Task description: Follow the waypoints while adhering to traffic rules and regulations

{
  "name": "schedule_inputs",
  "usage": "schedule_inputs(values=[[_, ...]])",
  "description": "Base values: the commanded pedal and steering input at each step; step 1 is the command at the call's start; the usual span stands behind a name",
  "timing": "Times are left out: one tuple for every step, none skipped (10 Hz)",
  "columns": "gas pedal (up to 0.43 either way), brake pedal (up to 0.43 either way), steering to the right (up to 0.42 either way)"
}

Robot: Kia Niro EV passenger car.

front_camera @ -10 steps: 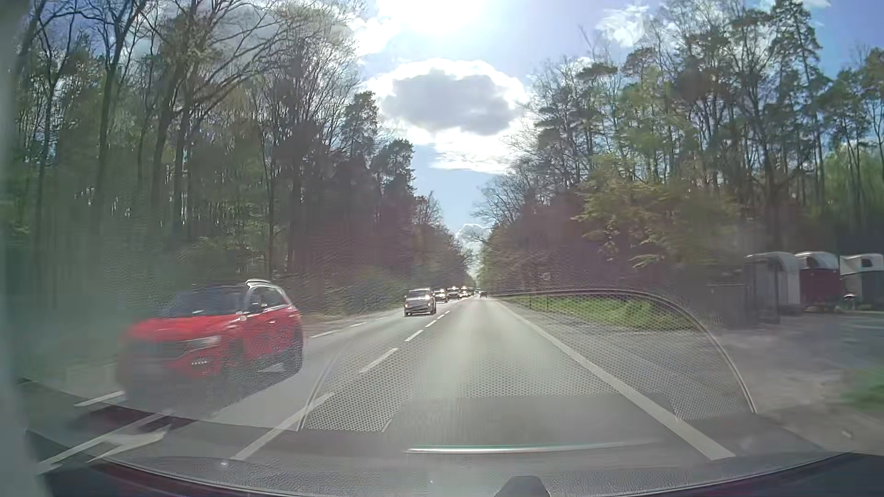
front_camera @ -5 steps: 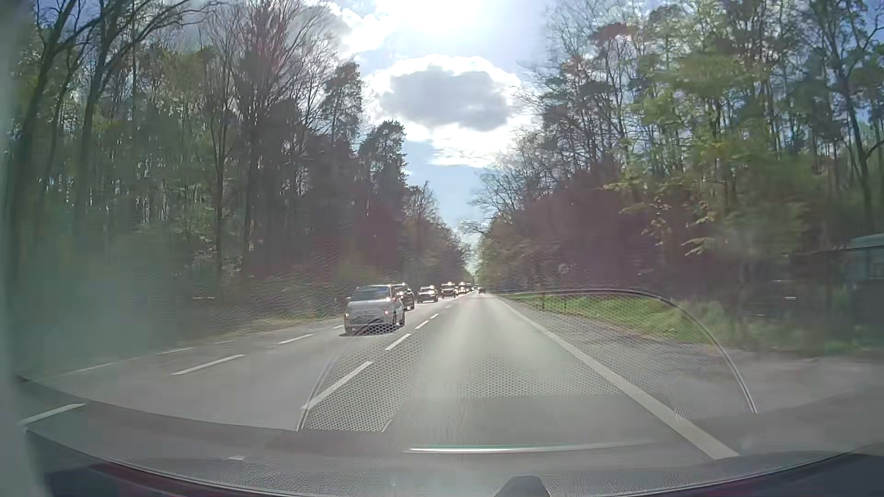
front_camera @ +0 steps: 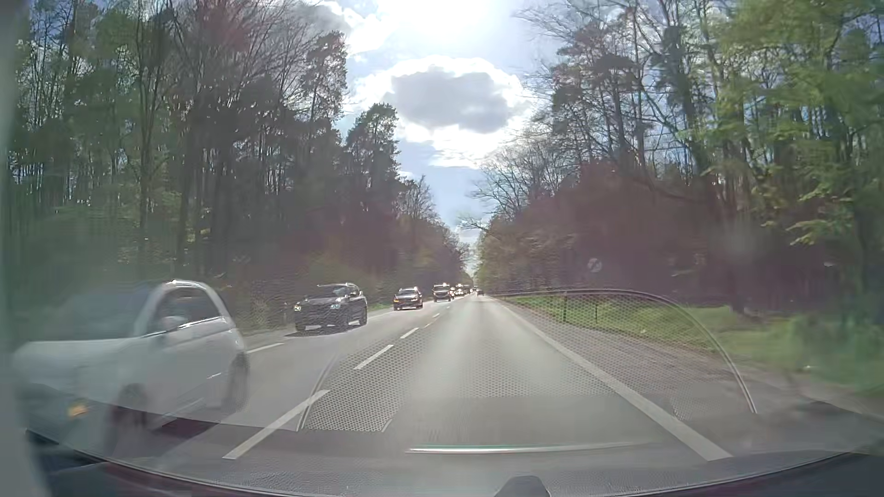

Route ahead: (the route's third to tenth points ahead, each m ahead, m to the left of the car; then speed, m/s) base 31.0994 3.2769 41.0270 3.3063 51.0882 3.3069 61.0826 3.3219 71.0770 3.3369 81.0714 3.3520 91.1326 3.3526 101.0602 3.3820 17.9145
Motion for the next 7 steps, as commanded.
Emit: schedule_inputs(values=[[0.0, 0.0, -0.002], [0.0, 0.0, -0.002], [0.008, 0.0, -0.001], [0.028, 0.0, -0.002], [0.028, 0.0, -0.002], [0.028, 0.0, -0.002], [0.028, 0.0, -0.002]])
